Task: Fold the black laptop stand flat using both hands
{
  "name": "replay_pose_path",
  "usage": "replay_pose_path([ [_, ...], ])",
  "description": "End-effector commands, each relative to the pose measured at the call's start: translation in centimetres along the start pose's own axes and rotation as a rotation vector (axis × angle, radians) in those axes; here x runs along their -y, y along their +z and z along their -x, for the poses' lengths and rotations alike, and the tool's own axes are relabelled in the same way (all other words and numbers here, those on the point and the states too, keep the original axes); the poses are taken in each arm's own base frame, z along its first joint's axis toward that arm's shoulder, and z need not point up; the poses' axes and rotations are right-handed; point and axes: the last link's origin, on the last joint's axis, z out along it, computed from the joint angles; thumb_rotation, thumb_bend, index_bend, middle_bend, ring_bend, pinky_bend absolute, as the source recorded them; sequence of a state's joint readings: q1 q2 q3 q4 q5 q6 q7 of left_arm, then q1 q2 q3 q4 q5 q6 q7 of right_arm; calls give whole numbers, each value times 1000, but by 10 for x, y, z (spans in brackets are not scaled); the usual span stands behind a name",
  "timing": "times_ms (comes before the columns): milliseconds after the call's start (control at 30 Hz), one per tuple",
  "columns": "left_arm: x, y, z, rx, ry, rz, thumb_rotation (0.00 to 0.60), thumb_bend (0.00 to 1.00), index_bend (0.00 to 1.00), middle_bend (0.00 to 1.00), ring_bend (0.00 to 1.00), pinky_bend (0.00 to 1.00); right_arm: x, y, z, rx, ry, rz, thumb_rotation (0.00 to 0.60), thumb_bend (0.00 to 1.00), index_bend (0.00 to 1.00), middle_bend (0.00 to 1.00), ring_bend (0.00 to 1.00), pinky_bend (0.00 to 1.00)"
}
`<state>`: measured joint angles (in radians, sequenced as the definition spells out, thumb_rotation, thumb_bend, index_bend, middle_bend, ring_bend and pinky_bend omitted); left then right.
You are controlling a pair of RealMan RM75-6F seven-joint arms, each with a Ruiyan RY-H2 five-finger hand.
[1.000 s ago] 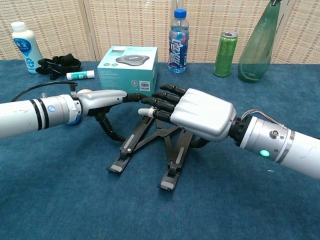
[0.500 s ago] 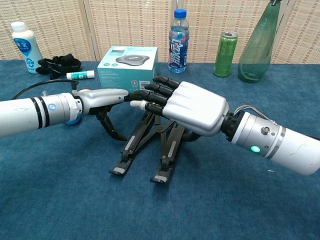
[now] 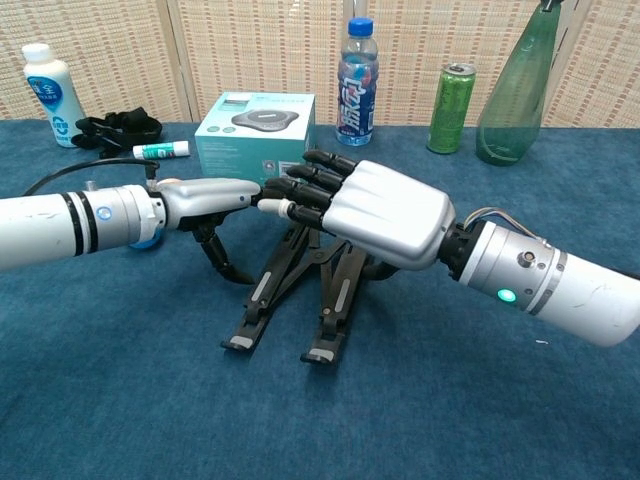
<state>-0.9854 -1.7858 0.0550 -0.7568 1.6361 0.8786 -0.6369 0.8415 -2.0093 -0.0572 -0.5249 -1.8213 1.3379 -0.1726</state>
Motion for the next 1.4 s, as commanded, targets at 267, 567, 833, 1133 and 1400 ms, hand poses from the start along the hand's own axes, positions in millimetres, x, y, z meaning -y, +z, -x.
replay_pose_path([
  [267, 12, -13, -17, -38, -11, -32, 600, 147, 0, 0, 0, 24, -10, -8, -13, -30, 63, -41, 600, 0, 0, 0, 0, 0],
  [567, 30, -49, -46, -139, 2, -94, 600, 147, 0, 0, 0, 24, -30, -16, -49, 128, 303, -75, 600, 0, 0, 0, 0, 0],
  [833, 45, -75, -59, -189, 18, -167, 600, 147, 0, 0, 0, 24, -40, 3, -68, 341, 393, -181, 600, 0, 0, 0, 0, 0],
  [1133, 56, -89, -62, -206, 14, -223, 600, 147, 0, 0, 0, 23, -35, 28, -59, 424, 312, -286, 600, 0, 0, 0, 0, 0],
  [1400, 64, -97, -62, -214, 1, -248, 600, 147, 0, 0, 0, 21, -27, 38, -43, 475, 277, -340, 600, 0, 0, 0, 0, 0],
])
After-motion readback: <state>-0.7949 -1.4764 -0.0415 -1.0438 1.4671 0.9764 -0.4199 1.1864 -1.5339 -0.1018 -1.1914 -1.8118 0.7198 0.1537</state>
